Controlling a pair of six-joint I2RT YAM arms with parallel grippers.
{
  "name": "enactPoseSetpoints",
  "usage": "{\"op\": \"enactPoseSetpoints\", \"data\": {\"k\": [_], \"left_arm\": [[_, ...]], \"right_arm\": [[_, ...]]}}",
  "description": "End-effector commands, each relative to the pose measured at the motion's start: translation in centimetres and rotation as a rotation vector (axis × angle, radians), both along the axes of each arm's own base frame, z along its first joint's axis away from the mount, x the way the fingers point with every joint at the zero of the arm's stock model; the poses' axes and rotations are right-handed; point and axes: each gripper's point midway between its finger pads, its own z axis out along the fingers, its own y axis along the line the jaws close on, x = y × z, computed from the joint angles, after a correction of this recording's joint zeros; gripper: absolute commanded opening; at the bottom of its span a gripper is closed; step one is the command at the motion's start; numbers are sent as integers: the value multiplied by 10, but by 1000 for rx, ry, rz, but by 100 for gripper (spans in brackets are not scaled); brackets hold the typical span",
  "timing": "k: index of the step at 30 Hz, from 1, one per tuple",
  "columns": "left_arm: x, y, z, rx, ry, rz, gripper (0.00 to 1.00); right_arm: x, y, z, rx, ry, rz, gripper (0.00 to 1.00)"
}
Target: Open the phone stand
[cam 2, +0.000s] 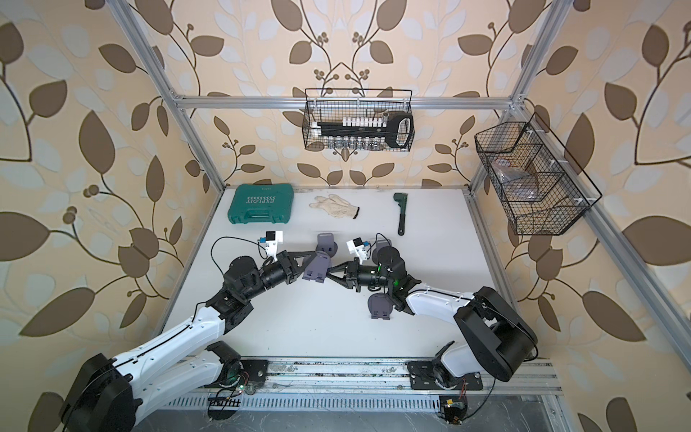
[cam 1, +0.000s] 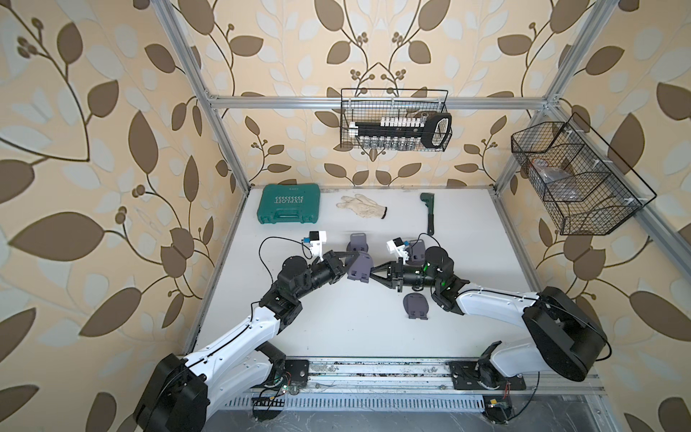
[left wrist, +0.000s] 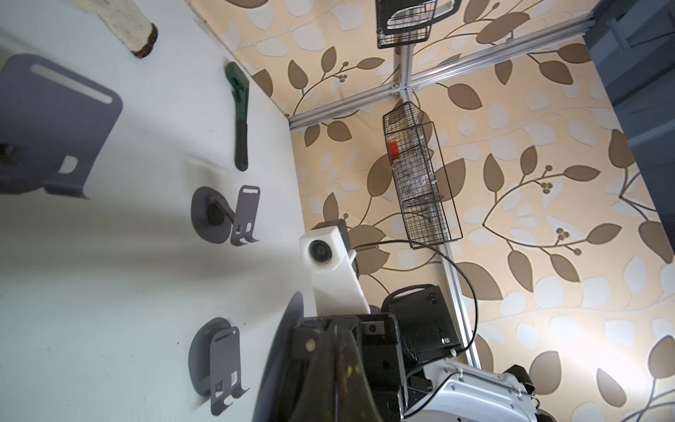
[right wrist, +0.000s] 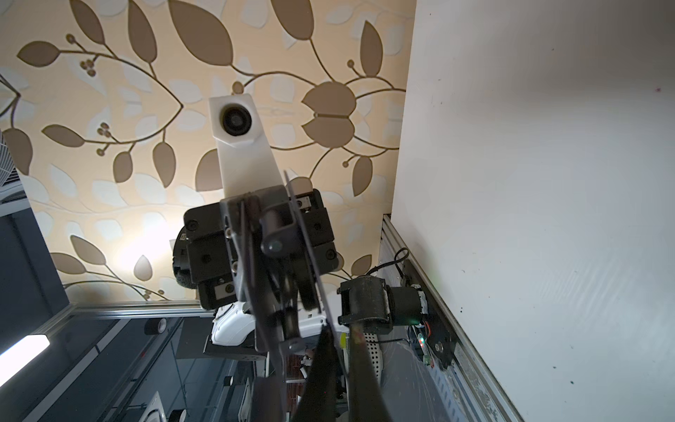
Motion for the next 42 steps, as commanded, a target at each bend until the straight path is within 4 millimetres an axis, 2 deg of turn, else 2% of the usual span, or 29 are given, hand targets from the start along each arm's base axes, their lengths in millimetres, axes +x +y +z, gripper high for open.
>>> {"op": "enactPoseSetpoints", "data": {"k": [1,6,9,13,16,17,19,20,21,23,26,30,33,38,42], "left_arm": [[-21,29,162,-304,-538,72,0],[-20,26,179,-320,-563,55,0],[-13,12,180,-237,-486,4,0],[-3,8,160,-157,-340,5,0],[1,9,136,-176,-217,11,0],[4,11,125,-183,-165,24,0],[5,13,105,-213,-94,39,0],[6,15,96,-229,-64,48,0],[6,16,89,-237,-45,55,0],[5,20,80,-246,-15,68,0],[1,26,75,-244,-4,92,0],[-1,26,74,-229,10,90,0],[0,24,70,-218,31,86,0],[1,24,59,-209,63,99,0],[1,26,56,-199,63,112,0]], "right_arm": [[-31,-12,-74,-172,303,66,0],[-26,-11,-83,-162,347,59,0],[-22,-13,-78,-178,313,53,0],[-15,-27,-37,-313,98,45,0],[-6,-45,9,-405,-90,-5,0],[-2,-53,23,-401,-127,-34,6],[5,-65,45,-356,-178,-86,32],[9,-70,53,-339,-196,-109,42],[9,-72,58,-324,-208,-114,44],[10,-70,64,-294,-217,-107,56],[10,-59,67,-218,-211,-93,66],[10,-51,50,-246,-203,-87,57],[12,-45,45,-228,-190,-79,55],[15,-39,58,-169,-213,-78,50],[10,-32,65,-169,-237,-57,48]]}}
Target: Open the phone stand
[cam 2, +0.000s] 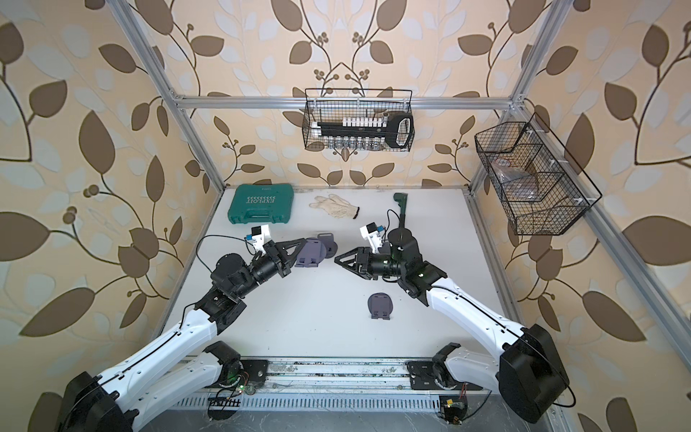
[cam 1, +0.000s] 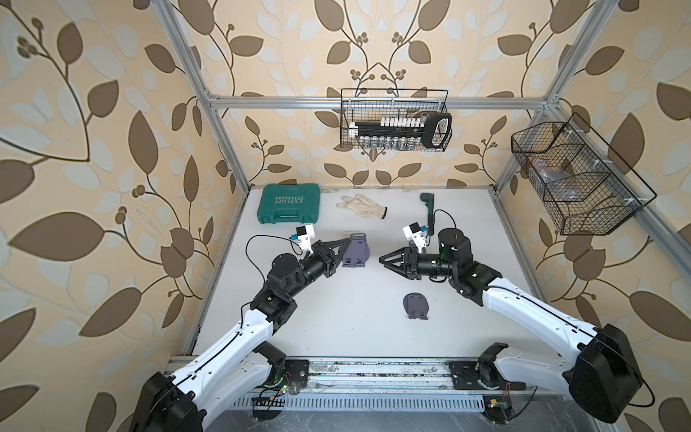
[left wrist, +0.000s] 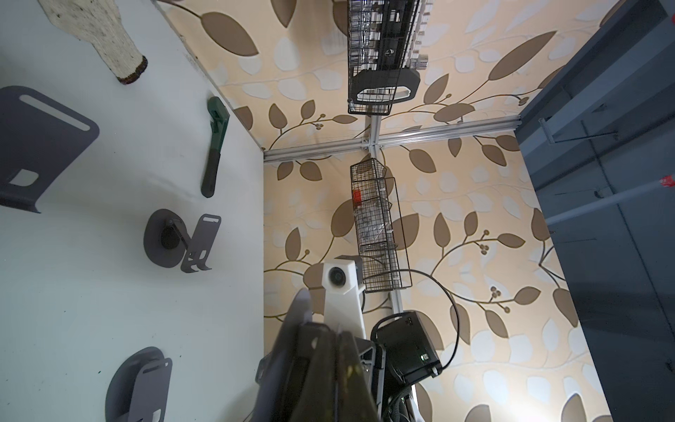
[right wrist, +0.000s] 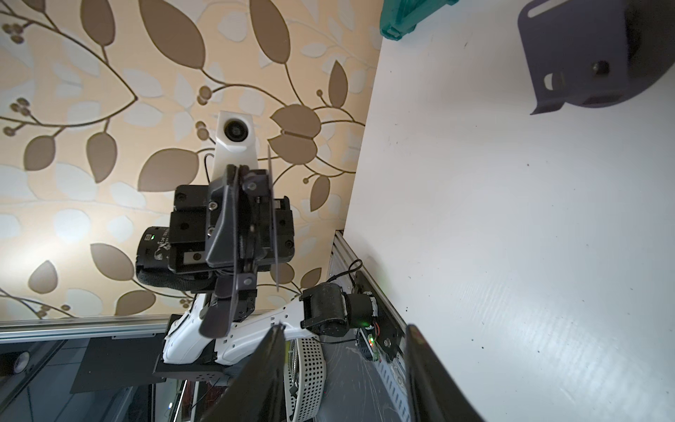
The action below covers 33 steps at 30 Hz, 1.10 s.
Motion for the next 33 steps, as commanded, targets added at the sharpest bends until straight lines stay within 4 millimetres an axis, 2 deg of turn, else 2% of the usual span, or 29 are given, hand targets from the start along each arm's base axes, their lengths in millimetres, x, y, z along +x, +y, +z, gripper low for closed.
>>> {"op": "enactPoseSetpoints", "data": {"k": [1,13,19,24,33], "left_arm": [[-3,3,20,-32,-55,15,0],[0,-1,14,-23,-44,3,0],[1,0,11,-22,-40,9,0],[0,-2,13,-27,-47,-2,0],[-5,-6,20,-34,-62,-39,0]], "right_arm": [[-3,9,16,31,-49,32,48],[-11,40,17,31,-75,106,46],[-14,37,23,29,-85,107,45],[-16,33,15,2,-81,96,45],[-1,48,19,8,-96,121,43]]}}
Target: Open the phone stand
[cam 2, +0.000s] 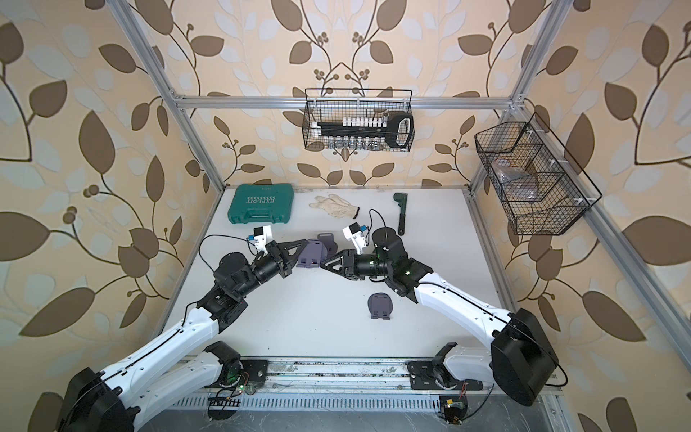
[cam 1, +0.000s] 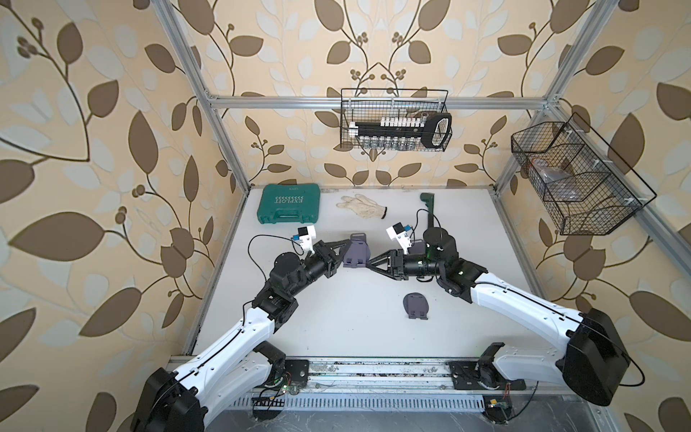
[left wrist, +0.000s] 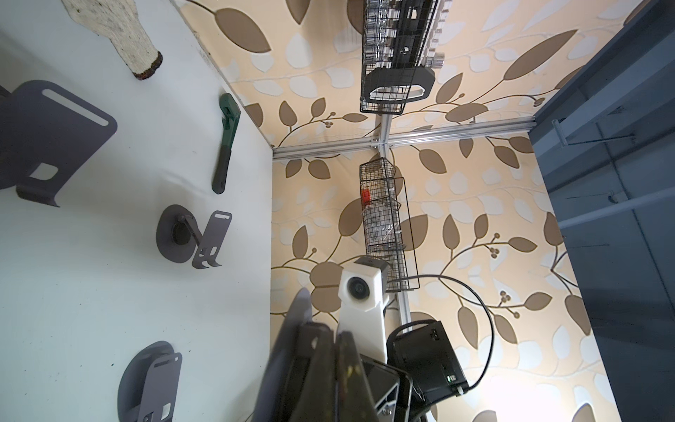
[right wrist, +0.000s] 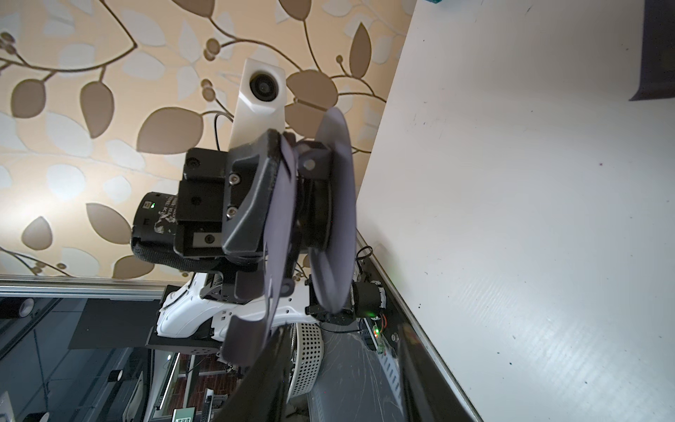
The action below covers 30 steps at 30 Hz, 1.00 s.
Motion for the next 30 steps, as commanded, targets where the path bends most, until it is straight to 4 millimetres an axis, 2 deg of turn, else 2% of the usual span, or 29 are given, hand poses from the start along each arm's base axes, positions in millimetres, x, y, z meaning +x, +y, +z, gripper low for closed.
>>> {"op": "enactPoseSetpoints", "data": {"k": [1,14,17,25,27,30], "left_arm": [[-8,-2,29,-45,-86,-26,0],[-10,-6,36,-57,-112,-56,0],[-11,-10,37,-64,-117,-77,0],[-12,-14,33,-77,-103,-107,0],[-11,-16,32,-88,-95,-115,0],[-11,-20,28,-85,-65,-136,0]], "right_arm": [[7,10,14,13,-54,27,43],[17,11,-1,-26,-43,17,38],[23,13,1,-20,-48,10,36],[45,14,21,16,-85,-17,34],[49,12,25,34,-87,-25,29],[54,13,29,45,-92,-31,16]]}}
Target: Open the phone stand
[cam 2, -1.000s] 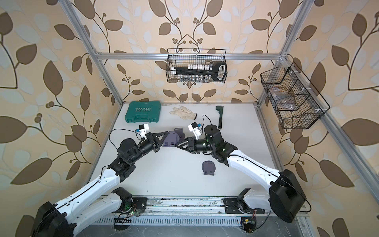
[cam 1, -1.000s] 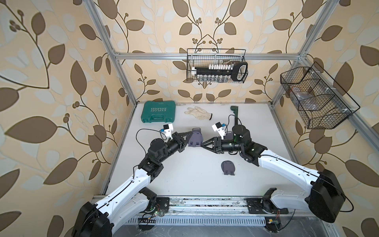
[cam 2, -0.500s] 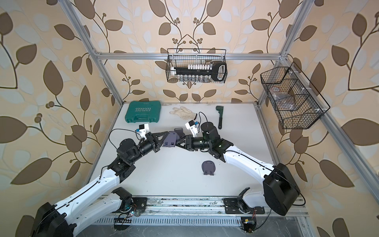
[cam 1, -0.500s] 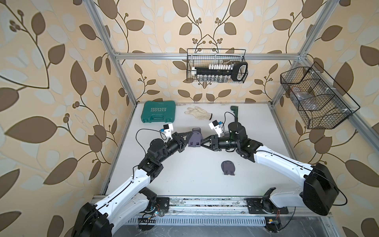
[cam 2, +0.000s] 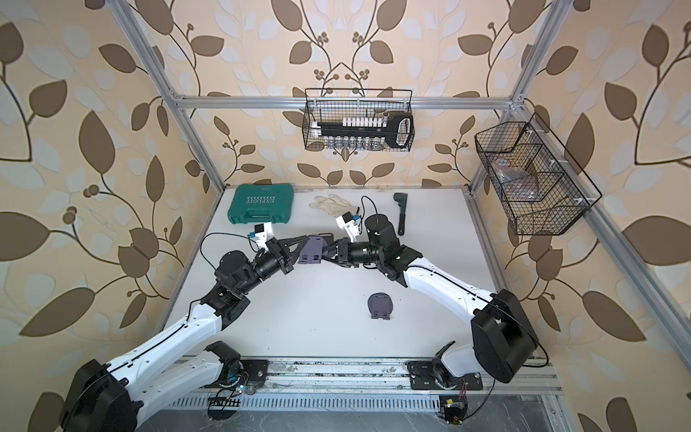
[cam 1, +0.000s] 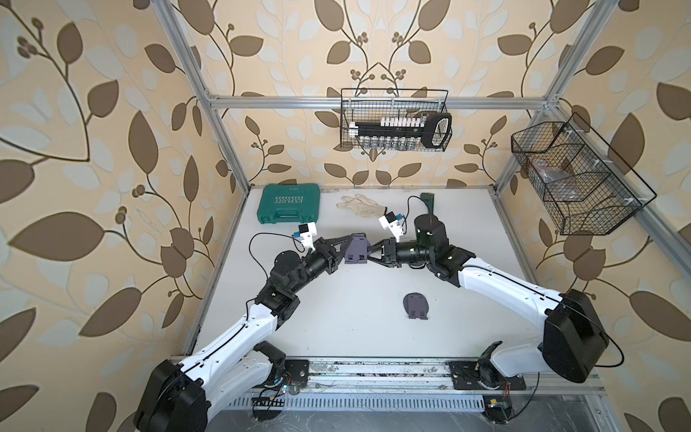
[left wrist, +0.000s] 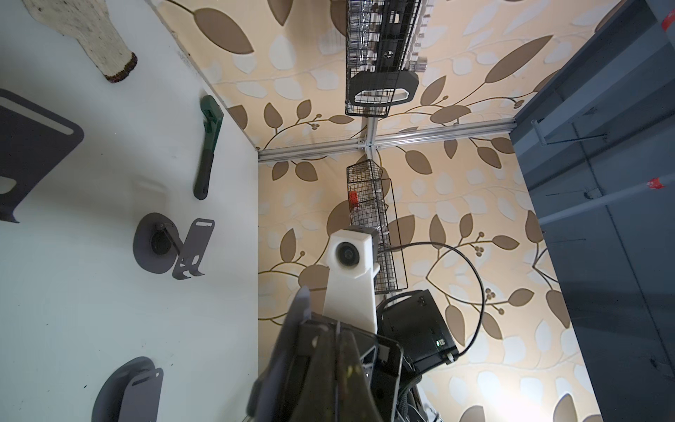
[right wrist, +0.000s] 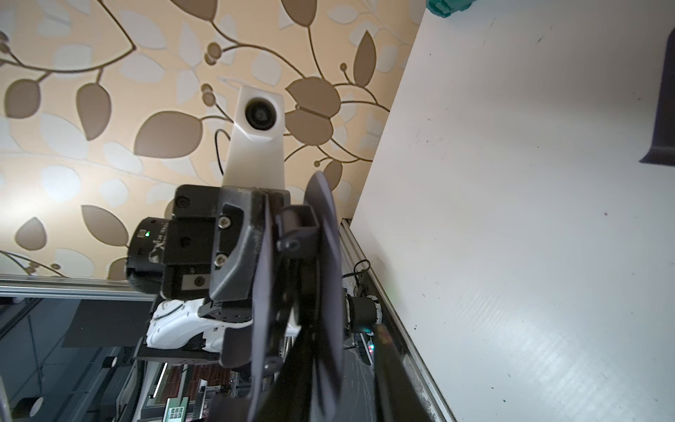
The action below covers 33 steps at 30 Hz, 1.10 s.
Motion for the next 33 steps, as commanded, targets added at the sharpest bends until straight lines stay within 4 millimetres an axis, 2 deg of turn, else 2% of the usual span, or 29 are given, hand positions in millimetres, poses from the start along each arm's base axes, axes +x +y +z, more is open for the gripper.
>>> {"op": "enactPoseSetpoints", "data": {"k": [1,5,10,11,13,14,15,16,19,21,26,33], "left_arm": [[-17,-17,21,-42,-34,-132,0],[-17,-19,17,-43,-11,-143,0],[-17,-22,13,-55,12,-162,0],[-17,-23,13,-62,13,-164,0],[-16,-25,12,-68,20,-176,0],[-16,-26,12,-69,21,-183,0],[-17,-28,12,-72,22,-190,0],[-17,-28,13,-75,20,-196,0],[-17,-31,16,-80,15,-211,0],[-19,-32,21,-80,-1,-223,0],[-30,-34,50,-71,-119,-268,0],[-57,-32,122,-71,-400,-326,0]], "right_arm": [[21,4,23,47,-70,-49,11],[20,5,22,57,-70,-38,0],[18,3,16,51,-62,-40,0],[18,3,15,51,-61,-38,2],[19,4,13,49,-54,-38,21],[19,5,12,49,-50,-36,26],[19,6,12,52,-50,-31,27],[19,7,12,58,-49,-27,26],[20,9,11,72,-34,-19,0],[20,9,7,67,-8,-23,0],[18,7,-17,61,129,-17,0],[0,5,-66,22,354,52,0]]}}
